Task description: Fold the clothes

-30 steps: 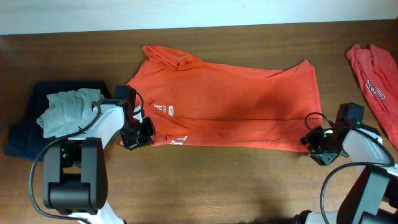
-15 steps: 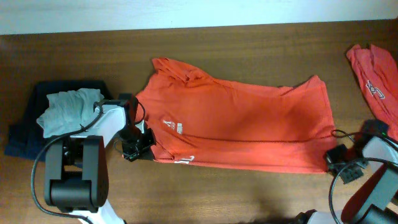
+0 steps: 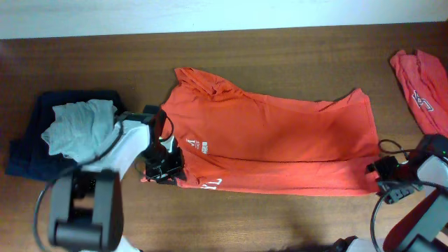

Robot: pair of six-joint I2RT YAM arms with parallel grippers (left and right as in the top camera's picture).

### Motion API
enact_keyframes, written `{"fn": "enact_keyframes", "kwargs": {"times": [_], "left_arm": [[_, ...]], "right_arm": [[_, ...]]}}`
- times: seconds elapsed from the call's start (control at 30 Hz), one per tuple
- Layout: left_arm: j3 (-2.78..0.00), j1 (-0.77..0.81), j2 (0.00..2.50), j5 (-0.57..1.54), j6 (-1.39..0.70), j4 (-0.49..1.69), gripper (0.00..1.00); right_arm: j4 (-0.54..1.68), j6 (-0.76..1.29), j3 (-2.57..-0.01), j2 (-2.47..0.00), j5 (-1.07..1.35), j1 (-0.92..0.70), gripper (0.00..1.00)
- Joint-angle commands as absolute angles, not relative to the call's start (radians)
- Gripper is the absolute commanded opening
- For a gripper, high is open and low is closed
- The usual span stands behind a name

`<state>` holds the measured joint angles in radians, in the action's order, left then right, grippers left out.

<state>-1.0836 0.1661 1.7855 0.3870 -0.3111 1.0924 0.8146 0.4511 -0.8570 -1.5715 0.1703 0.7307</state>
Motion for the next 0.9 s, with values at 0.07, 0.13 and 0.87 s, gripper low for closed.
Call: {"fn": "enact_keyframes", "kwargs": {"times": [0.07, 0.13, 0.87], "left_arm": [[-1.137, 0.167, 1.536, 0.357, -0.297, 1.066, 0.45], [-1.162, 0.168, 1.493, 0.361, -0.241, 0.991, 0.5], [-1.717, 0.267, 2.245, 0.561, -0.461, 0.417, 0.53]], "right_arm": [[0.823, 0.461, -0.933, -1.497, 0.197, 0.733, 0.74], [0.789, 0.435, -0.95, -1.477, 0.279, 0.731, 0.74], [0.667, 0.239, -0.952, -1.461, 0.564, 0.536, 0.75]]}}
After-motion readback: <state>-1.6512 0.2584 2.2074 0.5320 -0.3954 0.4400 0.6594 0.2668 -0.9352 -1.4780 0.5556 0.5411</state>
